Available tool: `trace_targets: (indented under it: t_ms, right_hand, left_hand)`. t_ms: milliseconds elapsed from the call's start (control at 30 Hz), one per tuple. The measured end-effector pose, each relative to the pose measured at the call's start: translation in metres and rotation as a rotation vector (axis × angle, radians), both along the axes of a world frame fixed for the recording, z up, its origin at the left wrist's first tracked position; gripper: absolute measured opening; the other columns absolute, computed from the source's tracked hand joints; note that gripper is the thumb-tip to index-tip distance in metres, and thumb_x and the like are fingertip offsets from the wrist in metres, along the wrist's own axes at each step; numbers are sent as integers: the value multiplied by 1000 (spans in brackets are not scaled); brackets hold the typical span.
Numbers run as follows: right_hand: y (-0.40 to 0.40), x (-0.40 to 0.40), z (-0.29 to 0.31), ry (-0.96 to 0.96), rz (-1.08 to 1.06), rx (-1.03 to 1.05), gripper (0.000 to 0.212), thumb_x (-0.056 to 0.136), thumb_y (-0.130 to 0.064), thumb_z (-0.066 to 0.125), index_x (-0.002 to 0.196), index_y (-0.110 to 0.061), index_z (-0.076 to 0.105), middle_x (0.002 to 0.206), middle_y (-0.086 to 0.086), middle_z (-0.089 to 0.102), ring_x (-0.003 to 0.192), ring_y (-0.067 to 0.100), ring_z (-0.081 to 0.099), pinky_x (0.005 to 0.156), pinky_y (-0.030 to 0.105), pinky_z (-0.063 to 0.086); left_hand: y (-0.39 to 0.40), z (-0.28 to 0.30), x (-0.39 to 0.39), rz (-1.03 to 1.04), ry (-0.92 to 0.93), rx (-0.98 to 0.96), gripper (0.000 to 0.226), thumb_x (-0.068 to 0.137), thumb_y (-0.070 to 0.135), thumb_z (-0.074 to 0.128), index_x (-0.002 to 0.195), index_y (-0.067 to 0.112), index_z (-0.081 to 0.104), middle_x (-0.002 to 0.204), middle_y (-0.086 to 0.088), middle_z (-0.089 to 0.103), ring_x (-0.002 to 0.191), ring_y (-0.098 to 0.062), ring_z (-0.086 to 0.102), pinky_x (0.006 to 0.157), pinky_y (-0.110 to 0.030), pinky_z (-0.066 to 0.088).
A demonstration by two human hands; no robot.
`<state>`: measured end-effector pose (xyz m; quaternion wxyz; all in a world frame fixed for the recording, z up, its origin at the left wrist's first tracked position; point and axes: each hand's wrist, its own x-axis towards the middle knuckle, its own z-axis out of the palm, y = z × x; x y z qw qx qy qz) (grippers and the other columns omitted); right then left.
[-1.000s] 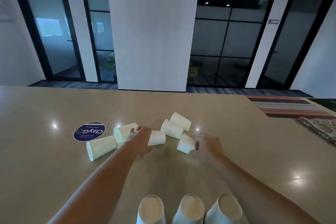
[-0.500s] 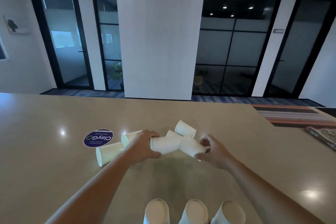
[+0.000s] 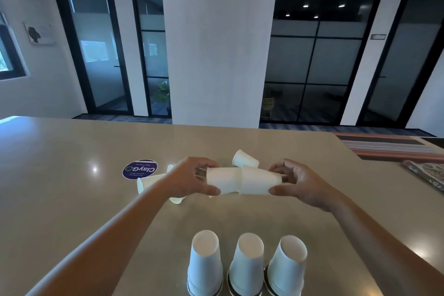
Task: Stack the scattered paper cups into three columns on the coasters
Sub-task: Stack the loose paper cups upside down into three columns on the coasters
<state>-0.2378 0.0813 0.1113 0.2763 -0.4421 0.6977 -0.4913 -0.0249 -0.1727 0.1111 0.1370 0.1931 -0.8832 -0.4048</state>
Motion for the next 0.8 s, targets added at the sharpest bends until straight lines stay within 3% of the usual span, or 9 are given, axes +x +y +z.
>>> trace_targets:
  t_ms: [200,300,400,600,700,800]
  right_hand:
    - [8,10,1,-64,11,-72,46,81,-3,86,120,-17,68,123,4,74,112,26,72,94,35,57]
    - [11,17,2,-100,-9,-109,47,81,-4,85,122,-16,64,125,2,73,109,24,74,91,33,57]
    - [12,27,1,-141,-21,-147,42,82,-5,83,118,-11,63,121,5,74,102,20,75,88,34,57]
    - [13,50,1,-182,-104,-243,46,76,-19,84,119,-13,68,114,0,79,100,19,75,88,38,62]
    - [17,59,7,-74,-115,-224,37,83,-14,84,117,-17,70,113,-1,79,97,17,75,88,35,61]
    - [24,70,15,116,-114,-149,38,77,-22,90,111,-28,74,108,-7,78,93,9,75,82,25,60]
  left_hand:
    - [28,7,1,-38,33,93,64,64,13,96,122,22,71,105,6,76,86,-2,73,77,-15,58]
    - [37,8,1,-39,77,204,74,64,3,94,131,18,64,115,-2,73,90,-10,74,84,-28,61]
    - [48,11,0,-58,143,300,75,64,-4,91,128,23,63,122,1,68,91,-16,74,90,-42,61]
    - [64,10,5,-93,115,238,78,57,19,99,124,36,62,130,13,65,101,-23,75,93,-45,60]
    - [72,8,12,-150,31,161,83,53,32,98,128,32,63,126,15,68,101,-18,75,95,-44,59]
    - [83,4,19,-277,-164,-38,88,58,36,97,136,35,58,126,20,67,115,-5,66,103,-30,53]
